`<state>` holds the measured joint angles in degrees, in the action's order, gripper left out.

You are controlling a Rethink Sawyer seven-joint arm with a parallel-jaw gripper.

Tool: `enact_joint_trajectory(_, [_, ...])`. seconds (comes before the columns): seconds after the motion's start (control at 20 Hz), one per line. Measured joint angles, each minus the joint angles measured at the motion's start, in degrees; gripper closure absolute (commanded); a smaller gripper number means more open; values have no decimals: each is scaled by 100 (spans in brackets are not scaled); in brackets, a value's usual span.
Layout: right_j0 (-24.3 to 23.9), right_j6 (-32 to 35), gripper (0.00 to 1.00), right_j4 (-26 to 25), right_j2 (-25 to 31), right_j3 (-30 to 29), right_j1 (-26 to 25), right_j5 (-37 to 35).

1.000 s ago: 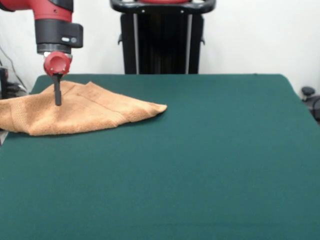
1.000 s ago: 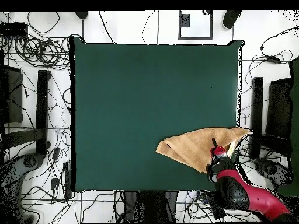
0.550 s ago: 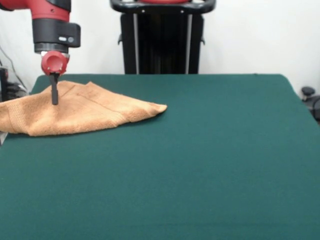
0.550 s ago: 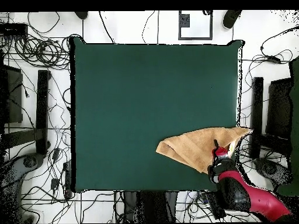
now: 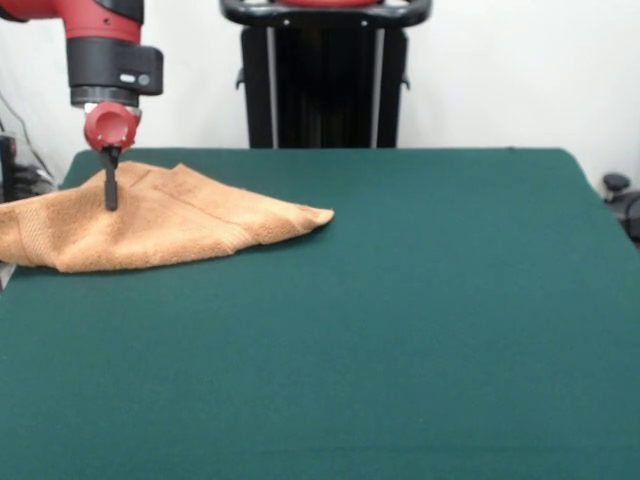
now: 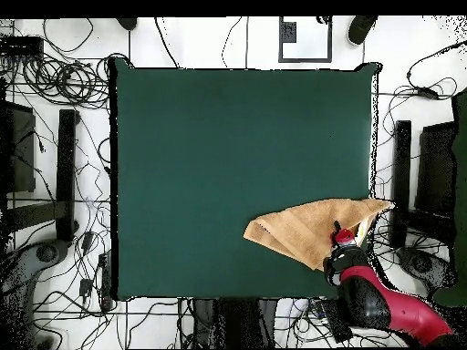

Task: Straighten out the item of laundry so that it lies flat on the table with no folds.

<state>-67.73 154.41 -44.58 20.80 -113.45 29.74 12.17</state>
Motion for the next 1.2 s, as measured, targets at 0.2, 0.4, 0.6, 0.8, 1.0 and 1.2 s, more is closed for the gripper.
enact_joint_trajectory(0.2, [-4,0,100,0,1,-1,1,0])
enact_joint_trajectory(0.4, [9,0,100,2,-2,-20,82,-1])
enact_joint_trajectory(0.6, [203,0,100,123,-59,-147,388,0])
enact_joint_trajectory(0.8, [745,0,100,481,-264,-376,910,0])
enact_joint_trajectory(1.0, [1078,0,100,686,-372,-482,1167,0])
enact_joint_trajectory(1.2, [1633,0,100,984,-726,-521,1307,17])
